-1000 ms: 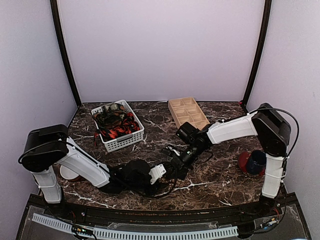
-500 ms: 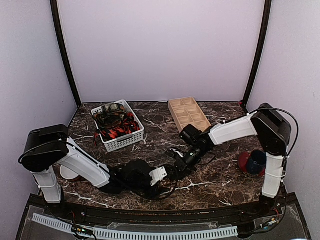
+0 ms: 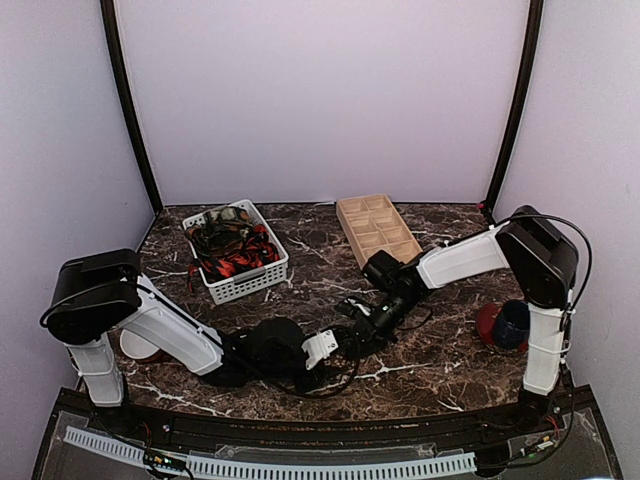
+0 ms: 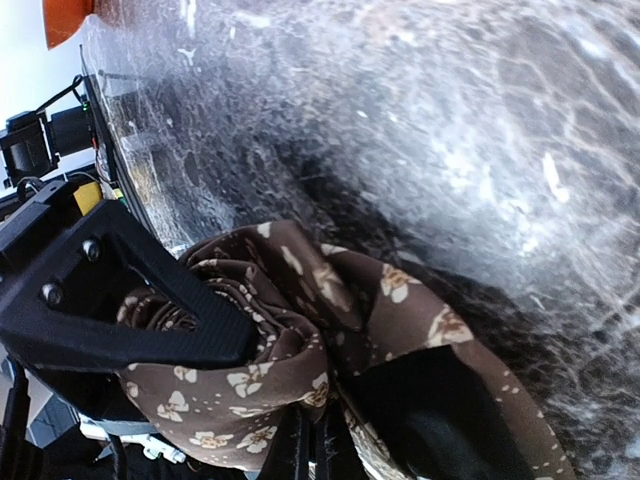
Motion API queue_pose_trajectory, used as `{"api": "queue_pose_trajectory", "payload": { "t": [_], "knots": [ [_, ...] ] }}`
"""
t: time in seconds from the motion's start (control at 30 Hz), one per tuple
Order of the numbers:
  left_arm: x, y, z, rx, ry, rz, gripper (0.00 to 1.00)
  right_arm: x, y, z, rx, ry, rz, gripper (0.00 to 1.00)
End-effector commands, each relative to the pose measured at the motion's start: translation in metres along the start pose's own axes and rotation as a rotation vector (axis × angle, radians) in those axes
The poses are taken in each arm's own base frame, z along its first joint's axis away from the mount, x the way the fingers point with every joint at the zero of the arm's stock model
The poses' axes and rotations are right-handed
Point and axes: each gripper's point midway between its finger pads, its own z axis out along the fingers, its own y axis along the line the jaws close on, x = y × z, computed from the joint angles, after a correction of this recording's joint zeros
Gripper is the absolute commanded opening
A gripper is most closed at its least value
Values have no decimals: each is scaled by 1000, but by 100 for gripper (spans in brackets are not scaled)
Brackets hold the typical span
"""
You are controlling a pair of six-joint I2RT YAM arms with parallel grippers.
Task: Roll the ties
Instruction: Roll the tie at the center of the board.
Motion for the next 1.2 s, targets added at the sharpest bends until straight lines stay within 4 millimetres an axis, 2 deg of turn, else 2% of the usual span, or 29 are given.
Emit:
{"api": "queue_pose_trajectory", "payload": {
  "t": [0.0,0.07,0.17,0.27,0.4,0.53,0.7,0.8,0.97,1.07,1.17],
  "knots": [
    [8,-3,7,8,36,-27,34,-5,-15,-3,75,-20,28,0],
    [23,-4,8,6,84,-34,32,-8,-3,-15,49,-53,0,9],
    [40,-6,5,11,122,-45,30,-14,7,-37,4,-115,-7,29],
    [49,-7,3,16,144,-50,29,-18,6,-56,-30,-170,14,47],
    [51,-10,2,29,143,-53,29,-21,-9,-54,-12,-159,45,64],
    [50,-10,3,31,147,-50,29,-23,-17,-45,11,-109,54,75],
    [52,-10,4,28,152,-47,29,-15,-13,-30,4,-24,17,75],
    [52,-10,5,29,154,-48,29,-10,7,-28,-76,-9,-33,72],
    [53,-10,7,30,158,-50,29,-9,42,-36,-154,-44,-126,62],
    [53,-11,8,33,160,-52,29,-6,55,-37,-163,-49,-163,62],
    [53,-11,9,33,163,-52,29,-2,57,-31,-146,-28,-176,61]
  ]
}}
